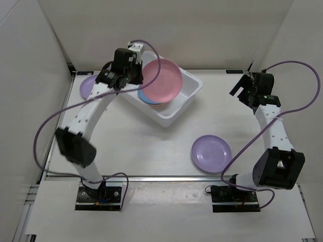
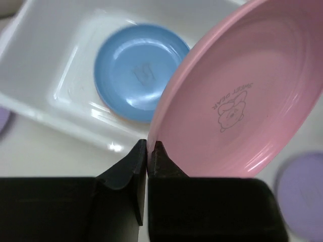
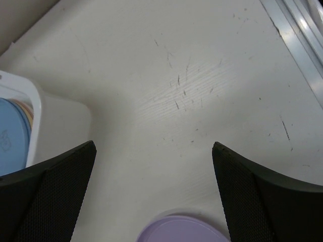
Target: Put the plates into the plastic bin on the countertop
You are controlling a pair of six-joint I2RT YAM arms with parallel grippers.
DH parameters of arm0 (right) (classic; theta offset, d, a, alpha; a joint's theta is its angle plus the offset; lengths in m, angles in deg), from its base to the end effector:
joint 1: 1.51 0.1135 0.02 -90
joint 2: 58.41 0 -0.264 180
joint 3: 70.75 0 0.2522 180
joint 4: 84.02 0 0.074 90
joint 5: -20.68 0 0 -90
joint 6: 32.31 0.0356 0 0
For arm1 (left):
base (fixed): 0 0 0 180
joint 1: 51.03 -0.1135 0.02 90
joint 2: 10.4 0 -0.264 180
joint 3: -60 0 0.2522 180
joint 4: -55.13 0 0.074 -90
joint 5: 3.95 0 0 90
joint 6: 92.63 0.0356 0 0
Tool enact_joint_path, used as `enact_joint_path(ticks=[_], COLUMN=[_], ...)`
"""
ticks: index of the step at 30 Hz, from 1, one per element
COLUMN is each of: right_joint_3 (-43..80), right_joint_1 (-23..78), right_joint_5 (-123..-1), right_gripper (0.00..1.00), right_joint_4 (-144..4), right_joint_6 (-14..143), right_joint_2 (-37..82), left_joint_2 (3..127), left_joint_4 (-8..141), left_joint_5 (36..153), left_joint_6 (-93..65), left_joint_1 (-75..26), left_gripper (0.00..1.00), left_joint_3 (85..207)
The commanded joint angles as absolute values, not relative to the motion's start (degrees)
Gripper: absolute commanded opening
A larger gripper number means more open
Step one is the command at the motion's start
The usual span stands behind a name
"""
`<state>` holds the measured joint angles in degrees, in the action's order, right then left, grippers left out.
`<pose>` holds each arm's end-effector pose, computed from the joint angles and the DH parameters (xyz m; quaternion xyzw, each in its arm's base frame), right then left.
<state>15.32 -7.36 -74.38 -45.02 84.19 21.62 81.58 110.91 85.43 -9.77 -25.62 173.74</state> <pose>0.3150 -0.0354 0.3405 0.2648 0.8372 0.0473 0.4762 0.3201 -0.1516 0.4095 0.1377 0.8722 -0.1269 0.4518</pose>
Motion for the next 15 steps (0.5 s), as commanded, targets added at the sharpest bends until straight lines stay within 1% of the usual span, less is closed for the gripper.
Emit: enact_joint_path(ticks=[1,2,3,4,5,7,8,12,14,15], right_joint_3=[13.1,12.4,10.9,10.2,9.5,8.1,8.0,6.1,4.8,4.5], right_joint_1=[-7.8,-7.8,-7.8,-7.8,-8.0,-8.5,-8.9,-9.2,-9.3,-9.4], right_joint_5=[-73.0,-72.9,-72.8,-72.4,-72.6,-73.4,-73.7,-75.0,-76.3,-76.7], right_gripper=[0.99,0.99,0.99,0.99,0.99,0.99,0.99,0.99,0.99,0.99], right_joint_4=[-43.9,-43.6,-43.1,-42.8,-42.4,-40.8,-40.1,-38.2,-37.0,-36.3], right_joint_6=[83.5,84.0,84.2,84.4,84.8,84.9,85.2,85.0,85.4,85.4], right_joint_2=[19.0,18.8,18.5,18.4,18.2,17.4,17.2,14.7,13.2,12.5], left_joint_2=[94.4,97.2,100.0,105.5,108.2,115.1,116.7,120.6,123.2,123.8], left_joint_4=[107.3,108.5,109.2,110.2,111.4,115.7,116.6,114.9,113.8,113.7], left_joint_5=[83.4,83.5,83.6,83.4,83.2,81.8,81.7,81.1,81.9,82.0], left_joint_6=[-11.8,-11.6,-11.4,-11.2,-11.1,-11.5,-11.6,-11.8,-11.7,-11.9], left_joint_1=[-30.6,-31.2,-31.7,-32.1,-32.8,-33.3,-33.5,-33.8,-33.8,-33.8], left_gripper=[0.1,0.1,0.1,0.1,0.1,0.1,0.1,0.11,0.2,0.29], left_joint_3=[184.9,190.8,193.8,196.7,203.1,208.5,211.0,209.9,210.6,210.9])
